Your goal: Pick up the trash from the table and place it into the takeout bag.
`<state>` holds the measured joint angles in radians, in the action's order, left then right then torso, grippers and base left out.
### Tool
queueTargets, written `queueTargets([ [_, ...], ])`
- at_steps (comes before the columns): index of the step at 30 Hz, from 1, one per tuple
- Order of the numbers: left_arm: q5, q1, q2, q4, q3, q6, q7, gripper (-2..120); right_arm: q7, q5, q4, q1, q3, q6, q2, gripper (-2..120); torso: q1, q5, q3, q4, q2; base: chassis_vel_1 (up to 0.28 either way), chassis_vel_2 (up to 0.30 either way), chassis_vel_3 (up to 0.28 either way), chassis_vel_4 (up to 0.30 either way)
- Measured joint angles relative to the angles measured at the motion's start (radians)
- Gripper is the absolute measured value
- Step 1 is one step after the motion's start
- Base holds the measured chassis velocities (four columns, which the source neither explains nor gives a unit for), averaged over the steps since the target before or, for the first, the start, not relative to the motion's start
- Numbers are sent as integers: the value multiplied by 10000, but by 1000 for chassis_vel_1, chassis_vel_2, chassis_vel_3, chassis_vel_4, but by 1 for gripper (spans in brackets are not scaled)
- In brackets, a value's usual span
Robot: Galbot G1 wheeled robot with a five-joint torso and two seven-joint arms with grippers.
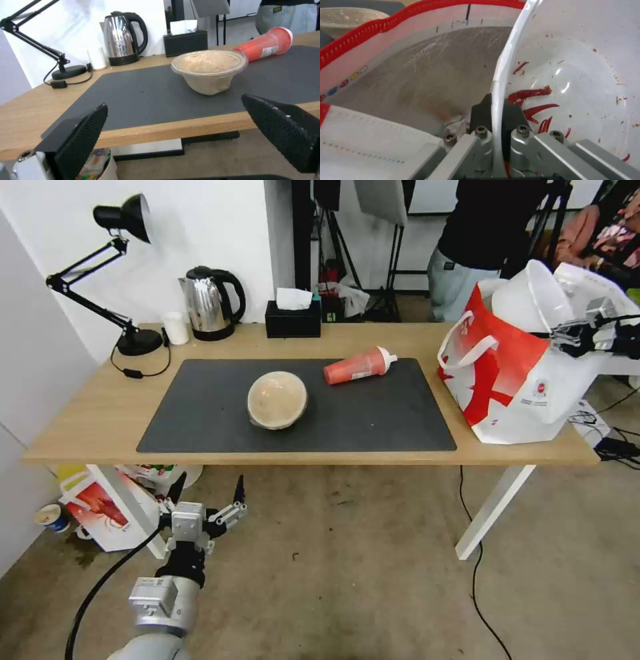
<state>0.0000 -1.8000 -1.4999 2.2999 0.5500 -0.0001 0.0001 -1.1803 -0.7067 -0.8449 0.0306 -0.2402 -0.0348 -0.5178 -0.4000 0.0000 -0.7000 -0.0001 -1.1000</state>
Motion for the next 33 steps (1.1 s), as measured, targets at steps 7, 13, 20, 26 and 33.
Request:
queueTargets([
  [7, 0, 0, 0, 0, 0, 0, 0, 100, -31, -66, -165, 33, -28, 13, 71, 22, 0, 0, 0, 0, 0, 0, 0, 0, 0],
  [13, 0, 0, 0, 0, 0, 0, -1, 100, -49, -173, -407, 230, -242, 52, 239, 46, 0, 0, 0, 0, 0, 0, 0, 0, 0],
  [20, 0, 0, 0, 0, 0, 0, -1, 100, -31, -335, -668, 292, -410, 87, 428, 71, 0, 0, 0, 1, 0, 0, 0, 0, 0],
  [26, 0, 0, 0, 0, 0, 0, -1, 100, 232, -611, -859, 301, -447, 105, 577, 92, 0, 0, 0, -1, 0, 0, 0, 0, 0],
  [33, 0, 0, 0, 0, 0, 0, -1, 100, 1333, -1992, -1603, 594, -839, 313, 657, 100, 0, 0, 0, 2, 0, 0, 0, 0, 0],
])
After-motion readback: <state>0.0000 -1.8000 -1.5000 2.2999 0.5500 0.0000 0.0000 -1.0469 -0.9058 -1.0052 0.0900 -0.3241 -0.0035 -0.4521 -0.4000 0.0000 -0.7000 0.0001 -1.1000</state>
